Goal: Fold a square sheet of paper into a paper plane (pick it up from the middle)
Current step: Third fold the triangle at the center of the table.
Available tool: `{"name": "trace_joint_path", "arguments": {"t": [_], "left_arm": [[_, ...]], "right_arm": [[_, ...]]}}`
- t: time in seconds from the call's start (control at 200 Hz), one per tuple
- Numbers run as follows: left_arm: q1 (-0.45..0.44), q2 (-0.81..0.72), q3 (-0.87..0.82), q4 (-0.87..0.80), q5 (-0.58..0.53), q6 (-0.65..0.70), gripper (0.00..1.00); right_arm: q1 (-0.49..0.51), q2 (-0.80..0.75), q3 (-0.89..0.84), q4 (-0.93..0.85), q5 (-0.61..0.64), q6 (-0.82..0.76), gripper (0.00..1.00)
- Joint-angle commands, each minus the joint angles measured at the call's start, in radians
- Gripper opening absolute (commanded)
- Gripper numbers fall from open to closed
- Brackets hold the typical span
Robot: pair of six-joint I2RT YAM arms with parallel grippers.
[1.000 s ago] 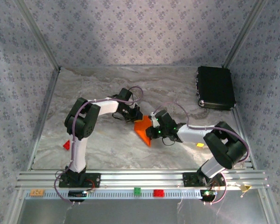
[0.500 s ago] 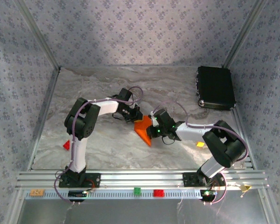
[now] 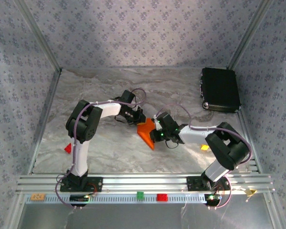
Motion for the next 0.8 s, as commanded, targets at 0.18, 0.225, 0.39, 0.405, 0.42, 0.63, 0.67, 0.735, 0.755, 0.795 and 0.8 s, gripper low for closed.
{"name": "trace_joint_path", "arguments": {"t": [0.18, 0.225, 0.39, 0.405, 0.42, 0.63, 0.67, 0.735, 0.755, 0.795, 0.8], "left_arm": [[-0.004, 0.008, -0.028, -0.053, -0.045, 0.007, 0.07], [-0.004, 0.008, -0.028, -0.053, -0.045, 0.007, 0.07], [-0.003, 0.007, -0.029, -0.053, -0.046, 0.008, 0.07], [-0.003, 0.007, -0.029, -0.053, -0.045, 0.008, 0.07], [-0.004, 0.007, -0.030, -0.053, -0.046, 0.007, 0.07], [-0.003, 0.004, -0.030, -0.052, -0.046, 0.007, 0.07], [-0.004, 0.005, -0.029, -0.053, -0.045, 0.007, 0.07], [-0.003, 0.005, -0.029, -0.052, -0.046, 0.009, 0.07], [-0.004, 0.004, -0.029, -0.054, -0.046, 0.009, 0.07], [-0.003, 0.004, -0.029, -0.054, -0.046, 0.009, 0.07], [-0.004, 0.004, -0.029, -0.054, -0.046, 0.009, 0.07]], "right_arm": [[0.009, 0.010, 0.020, -0.033, 0.051, -0.005, 0.00], [0.009, 0.011, 0.022, -0.032, 0.053, -0.006, 0.00], [0.009, 0.016, 0.037, -0.040, 0.048, -0.011, 0.00], [0.009, 0.017, 0.038, -0.041, 0.047, -0.011, 0.00], [0.009, 0.018, 0.038, -0.041, 0.046, -0.011, 0.00], [0.009, 0.005, 0.030, -0.049, 0.049, -0.011, 0.00], [0.009, 0.002, 0.028, -0.051, 0.049, -0.011, 0.00], [0.011, -0.002, 0.028, -0.057, 0.047, -0.012, 0.00], [0.011, -0.002, 0.028, -0.058, 0.048, -0.011, 0.00], [0.010, -0.005, 0.026, -0.059, 0.047, -0.011, 0.00], [0.011, -0.006, 0.026, -0.060, 0.047, -0.011, 0.00]]}}
